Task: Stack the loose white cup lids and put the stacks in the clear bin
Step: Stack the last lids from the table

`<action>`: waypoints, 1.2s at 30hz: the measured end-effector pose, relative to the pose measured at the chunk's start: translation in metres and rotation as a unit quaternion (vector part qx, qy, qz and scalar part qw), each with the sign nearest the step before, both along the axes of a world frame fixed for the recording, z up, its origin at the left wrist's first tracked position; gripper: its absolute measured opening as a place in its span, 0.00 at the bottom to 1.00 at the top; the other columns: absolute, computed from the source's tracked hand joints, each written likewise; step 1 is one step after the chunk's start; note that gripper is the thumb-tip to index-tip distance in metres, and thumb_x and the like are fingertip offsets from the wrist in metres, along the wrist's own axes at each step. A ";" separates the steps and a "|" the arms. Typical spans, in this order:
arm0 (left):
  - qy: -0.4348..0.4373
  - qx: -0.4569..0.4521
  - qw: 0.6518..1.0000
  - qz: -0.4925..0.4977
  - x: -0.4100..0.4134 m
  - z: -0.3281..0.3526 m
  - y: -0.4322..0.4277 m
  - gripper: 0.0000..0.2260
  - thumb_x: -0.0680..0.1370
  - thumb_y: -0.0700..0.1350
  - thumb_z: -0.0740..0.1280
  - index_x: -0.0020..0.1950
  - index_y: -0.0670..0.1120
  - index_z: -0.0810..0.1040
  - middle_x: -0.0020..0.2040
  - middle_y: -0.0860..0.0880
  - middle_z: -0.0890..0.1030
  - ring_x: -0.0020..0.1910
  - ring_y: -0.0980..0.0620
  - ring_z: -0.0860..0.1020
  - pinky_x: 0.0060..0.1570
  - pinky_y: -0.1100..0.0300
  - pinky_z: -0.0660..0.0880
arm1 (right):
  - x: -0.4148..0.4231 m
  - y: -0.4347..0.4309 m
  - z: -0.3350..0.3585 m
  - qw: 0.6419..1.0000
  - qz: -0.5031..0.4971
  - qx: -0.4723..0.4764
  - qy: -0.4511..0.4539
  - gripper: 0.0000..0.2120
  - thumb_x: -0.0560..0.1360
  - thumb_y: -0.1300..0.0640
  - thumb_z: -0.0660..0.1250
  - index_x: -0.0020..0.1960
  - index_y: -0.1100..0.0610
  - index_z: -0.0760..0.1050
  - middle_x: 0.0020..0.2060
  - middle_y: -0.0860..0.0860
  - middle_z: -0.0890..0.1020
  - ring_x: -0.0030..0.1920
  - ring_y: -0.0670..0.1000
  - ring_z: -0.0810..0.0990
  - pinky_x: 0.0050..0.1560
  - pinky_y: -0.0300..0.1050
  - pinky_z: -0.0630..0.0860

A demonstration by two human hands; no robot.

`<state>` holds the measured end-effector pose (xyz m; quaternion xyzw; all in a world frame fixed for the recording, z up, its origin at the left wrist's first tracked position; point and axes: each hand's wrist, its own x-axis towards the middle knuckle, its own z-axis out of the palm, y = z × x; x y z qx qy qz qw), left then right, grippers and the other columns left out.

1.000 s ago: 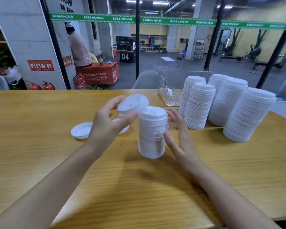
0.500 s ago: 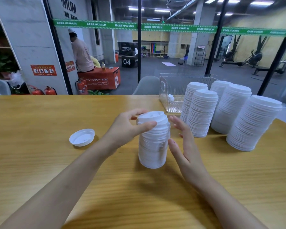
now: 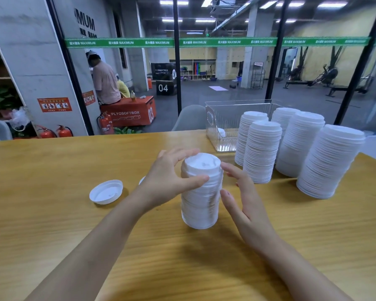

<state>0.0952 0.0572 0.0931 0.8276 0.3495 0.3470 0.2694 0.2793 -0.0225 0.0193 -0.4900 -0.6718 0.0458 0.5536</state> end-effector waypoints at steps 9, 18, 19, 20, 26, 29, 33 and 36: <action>-0.060 0.018 0.998 -0.013 -0.002 -0.016 -0.007 0.36 0.63 0.66 0.70 0.70 0.60 0.70 0.64 0.67 0.73 0.67 0.63 0.67 0.61 0.71 0.63 | 0.001 -0.001 0.001 1.000 -0.013 0.006 0.008 0.21 0.79 0.42 0.58 0.70 0.47 0.67 0.66 0.42 0.74 0.67 0.50 0.73 0.66 0.56 0.69; -0.142 -0.003 0.987 0.080 -0.036 -0.030 0.023 0.27 0.72 0.61 0.70 0.70 0.58 0.69 0.67 0.60 0.73 0.65 0.61 0.71 0.64 0.62 0.67 | 0.003 0.000 -0.004 1.000 -0.006 0.001 0.014 0.22 0.78 0.43 0.58 0.70 0.47 0.64 0.66 0.41 0.72 0.65 0.45 0.72 0.66 0.41 0.67; -0.124 -0.002 0.986 0.108 -0.044 -0.036 0.031 0.27 0.74 0.58 0.71 0.70 0.56 0.70 0.67 0.57 0.73 0.65 0.58 0.71 0.64 0.60 0.67 | 0.003 0.001 -0.004 1.000 -0.006 0.000 0.018 0.22 0.78 0.43 0.58 0.70 0.46 0.63 0.66 0.41 0.72 0.65 0.45 0.72 0.65 0.40 0.67; -0.098 -0.003 0.987 0.131 -0.051 -0.044 0.039 0.26 0.75 0.55 0.73 0.71 0.54 0.70 0.67 0.55 0.73 0.66 0.55 0.70 0.64 0.58 0.67 | 0.003 0.001 -0.005 1.000 -0.006 -0.003 0.020 0.22 0.77 0.43 0.58 0.70 0.47 0.63 0.66 0.41 0.72 0.65 0.44 0.72 0.65 0.40 0.67; 0.060 -0.077 0.978 0.182 -0.073 -0.089 0.065 0.40 0.71 0.62 0.74 0.77 0.51 0.61 0.74 0.46 0.68 0.74 0.47 0.64 0.71 0.49 0.63 | 0.000 -0.001 -0.006 0.999 0.002 -0.027 0.023 0.22 0.78 0.43 0.58 0.70 0.47 0.63 0.65 0.45 0.72 0.64 0.46 0.73 0.64 0.38 0.67; 0.065 -0.079 0.978 0.183 -0.072 -0.095 0.067 0.41 0.72 0.60 0.74 0.78 0.50 0.60 0.73 0.47 0.68 0.74 0.48 0.63 0.72 0.50 0.63 | -0.001 -0.001 -0.006 0.999 0.006 -0.022 0.028 0.20 0.78 0.43 0.58 0.69 0.43 0.63 0.66 0.44 0.73 0.63 0.46 0.73 0.63 0.38 0.68; 0.081 -0.038 0.980 0.175 -0.069 -0.096 0.067 0.34 0.74 0.57 0.73 0.76 0.48 0.64 0.71 0.49 0.72 0.72 0.50 0.67 0.69 0.53 0.65 | -0.001 -0.001 -0.005 0.999 0.006 -0.023 0.030 0.21 0.78 0.43 0.58 0.69 0.45 0.63 0.66 0.45 0.73 0.62 0.46 0.73 0.62 0.38 0.69; 0.097 -0.023 0.980 0.174 -0.069 -0.097 0.066 0.20 0.76 0.56 0.70 0.64 0.50 0.75 0.59 0.55 0.77 0.60 0.54 0.74 0.55 0.61 0.67 | -0.002 -0.001 -0.004 0.999 0.006 -0.029 0.031 0.22 0.78 0.42 0.58 0.69 0.46 0.63 0.66 0.46 0.73 0.63 0.46 0.73 0.61 0.39 0.70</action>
